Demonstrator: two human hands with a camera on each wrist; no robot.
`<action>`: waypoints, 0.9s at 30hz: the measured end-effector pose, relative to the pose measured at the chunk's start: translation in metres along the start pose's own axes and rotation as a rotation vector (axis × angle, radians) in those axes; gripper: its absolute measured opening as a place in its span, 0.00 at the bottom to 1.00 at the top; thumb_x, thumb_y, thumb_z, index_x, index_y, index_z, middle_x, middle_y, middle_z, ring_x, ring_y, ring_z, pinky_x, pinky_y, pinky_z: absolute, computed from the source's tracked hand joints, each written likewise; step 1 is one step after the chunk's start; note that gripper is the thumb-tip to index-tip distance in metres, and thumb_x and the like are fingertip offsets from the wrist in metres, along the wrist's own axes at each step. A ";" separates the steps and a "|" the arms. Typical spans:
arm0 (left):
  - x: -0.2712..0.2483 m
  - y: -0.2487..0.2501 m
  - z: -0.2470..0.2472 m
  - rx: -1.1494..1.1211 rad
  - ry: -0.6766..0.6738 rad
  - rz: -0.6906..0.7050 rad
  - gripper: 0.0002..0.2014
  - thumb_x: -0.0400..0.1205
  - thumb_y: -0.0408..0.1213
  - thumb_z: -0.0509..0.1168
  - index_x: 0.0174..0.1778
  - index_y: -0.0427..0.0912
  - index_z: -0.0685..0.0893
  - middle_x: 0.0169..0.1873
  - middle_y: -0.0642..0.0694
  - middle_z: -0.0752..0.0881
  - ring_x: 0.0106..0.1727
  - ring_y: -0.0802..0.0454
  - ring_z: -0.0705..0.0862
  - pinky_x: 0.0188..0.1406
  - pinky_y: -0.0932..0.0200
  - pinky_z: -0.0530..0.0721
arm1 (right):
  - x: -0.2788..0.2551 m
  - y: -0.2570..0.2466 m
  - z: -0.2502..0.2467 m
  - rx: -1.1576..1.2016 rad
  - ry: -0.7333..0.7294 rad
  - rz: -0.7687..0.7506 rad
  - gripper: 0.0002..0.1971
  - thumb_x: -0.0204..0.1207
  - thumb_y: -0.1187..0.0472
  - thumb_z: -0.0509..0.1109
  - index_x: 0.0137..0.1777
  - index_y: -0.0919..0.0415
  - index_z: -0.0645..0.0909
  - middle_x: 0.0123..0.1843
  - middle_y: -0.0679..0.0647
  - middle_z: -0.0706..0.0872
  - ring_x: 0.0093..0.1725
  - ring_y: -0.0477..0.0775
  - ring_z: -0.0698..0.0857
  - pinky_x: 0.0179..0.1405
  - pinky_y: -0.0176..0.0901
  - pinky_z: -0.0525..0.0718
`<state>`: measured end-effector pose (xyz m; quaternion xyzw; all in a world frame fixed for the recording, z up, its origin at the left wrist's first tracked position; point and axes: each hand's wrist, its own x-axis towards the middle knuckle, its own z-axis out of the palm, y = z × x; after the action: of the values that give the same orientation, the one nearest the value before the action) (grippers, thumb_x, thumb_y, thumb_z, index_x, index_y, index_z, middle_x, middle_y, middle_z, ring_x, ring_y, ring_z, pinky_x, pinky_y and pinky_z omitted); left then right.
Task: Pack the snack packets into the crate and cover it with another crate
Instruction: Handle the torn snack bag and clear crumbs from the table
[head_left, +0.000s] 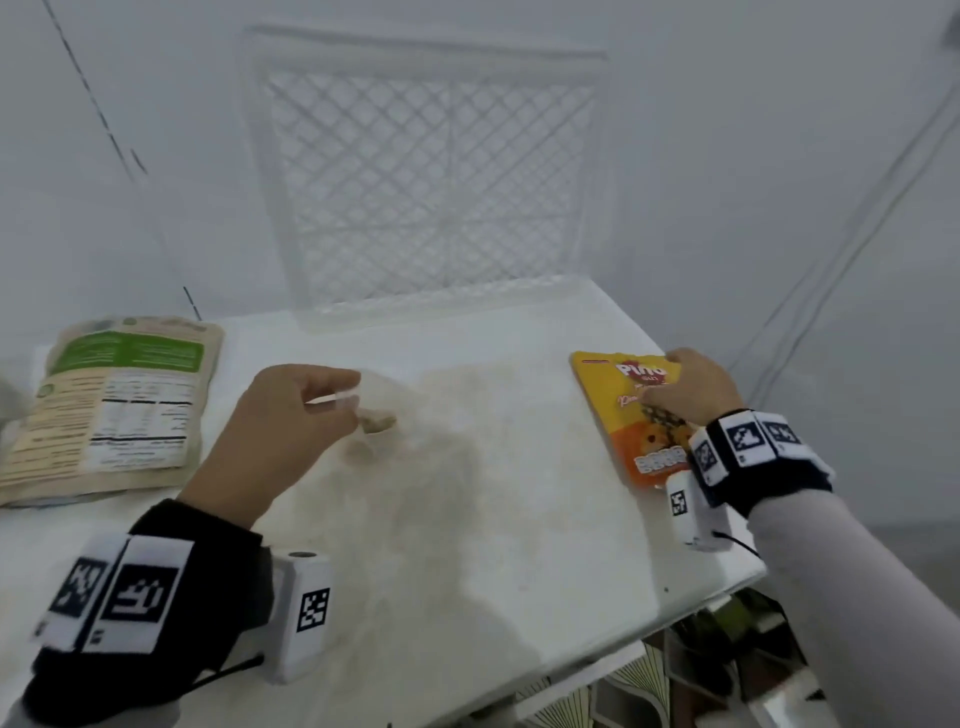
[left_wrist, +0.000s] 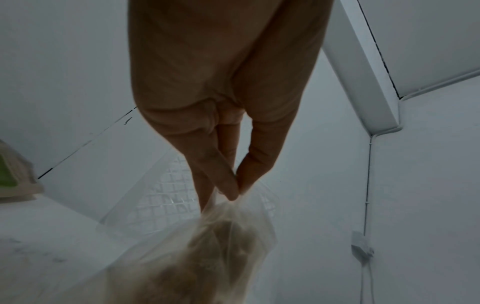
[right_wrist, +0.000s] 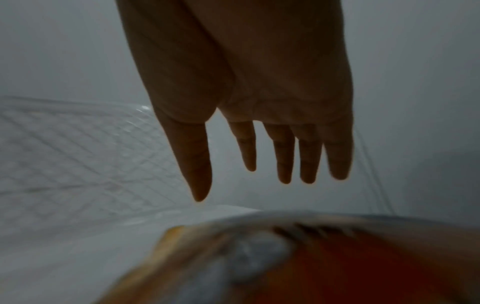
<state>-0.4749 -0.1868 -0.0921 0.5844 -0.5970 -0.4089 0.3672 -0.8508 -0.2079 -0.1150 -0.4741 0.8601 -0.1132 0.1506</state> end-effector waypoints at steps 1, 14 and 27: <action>0.001 0.000 0.000 0.001 -0.003 0.003 0.17 0.75 0.23 0.68 0.59 0.40 0.85 0.55 0.42 0.87 0.56 0.52 0.86 0.69 0.50 0.77 | 0.006 0.013 -0.001 -0.021 -0.024 0.065 0.35 0.68 0.53 0.78 0.73 0.63 0.69 0.71 0.64 0.77 0.69 0.65 0.77 0.65 0.51 0.73; 0.004 -0.001 -0.002 -0.014 -0.038 -0.001 0.16 0.75 0.24 0.68 0.56 0.44 0.85 0.55 0.43 0.88 0.56 0.51 0.86 0.70 0.46 0.76 | 0.017 0.065 0.003 0.095 -0.198 0.294 0.36 0.64 0.34 0.73 0.56 0.68 0.81 0.51 0.61 0.86 0.42 0.58 0.83 0.44 0.43 0.74; 0.000 -0.003 -0.010 -0.004 -0.020 -0.022 0.16 0.75 0.24 0.68 0.56 0.45 0.85 0.54 0.44 0.88 0.55 0.53 0.86 0.70 0.49 0.76 | -0.004 0.001 0.013 1.269 -0.428 0.080 0.26 0.72 0.60 0.71 0.69 0.71 0.75 0.58 0.68 0.87 0.51 0.63 0.89 0.52 0.58 0.87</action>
<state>-0.4643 -0.1871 -0.0911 0.5860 -0.5933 -0.4199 0.3582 -0.8453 -0.2046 -0.1265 -0.2733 0.5948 -0.4948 0.5716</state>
